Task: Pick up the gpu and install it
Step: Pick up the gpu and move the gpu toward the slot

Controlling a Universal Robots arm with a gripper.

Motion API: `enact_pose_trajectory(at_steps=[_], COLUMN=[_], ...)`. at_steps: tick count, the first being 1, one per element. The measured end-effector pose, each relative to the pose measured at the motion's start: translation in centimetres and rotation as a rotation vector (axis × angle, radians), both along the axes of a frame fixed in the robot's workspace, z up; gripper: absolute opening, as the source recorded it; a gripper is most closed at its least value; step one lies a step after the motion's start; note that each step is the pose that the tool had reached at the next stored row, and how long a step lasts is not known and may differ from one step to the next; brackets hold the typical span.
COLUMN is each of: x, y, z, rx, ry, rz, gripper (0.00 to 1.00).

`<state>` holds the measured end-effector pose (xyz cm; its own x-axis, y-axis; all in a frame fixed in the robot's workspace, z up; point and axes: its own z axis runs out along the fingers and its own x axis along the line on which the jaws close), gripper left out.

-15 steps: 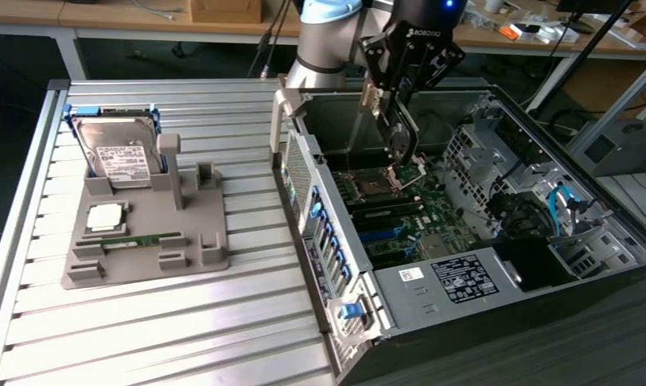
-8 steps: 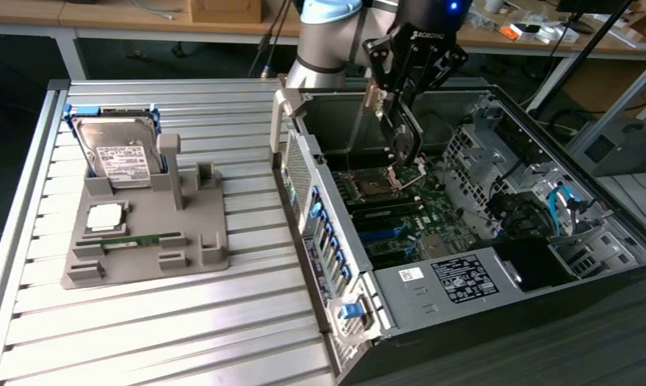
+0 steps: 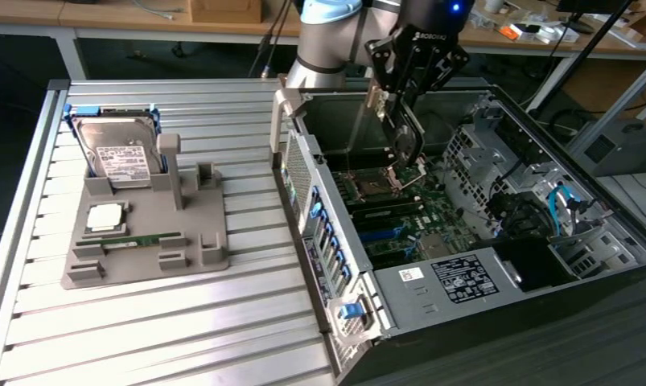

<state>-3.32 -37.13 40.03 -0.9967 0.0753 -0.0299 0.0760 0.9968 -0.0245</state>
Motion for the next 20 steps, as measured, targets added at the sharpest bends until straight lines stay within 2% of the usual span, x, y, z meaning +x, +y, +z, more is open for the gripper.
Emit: enact_pose_trajectory(at_steps=[20], x=[1.02], y=[-0.12], z=[-0.49], rx=[-0.004], ry=[0.0], rz=[0.0], gripper=[0.27])
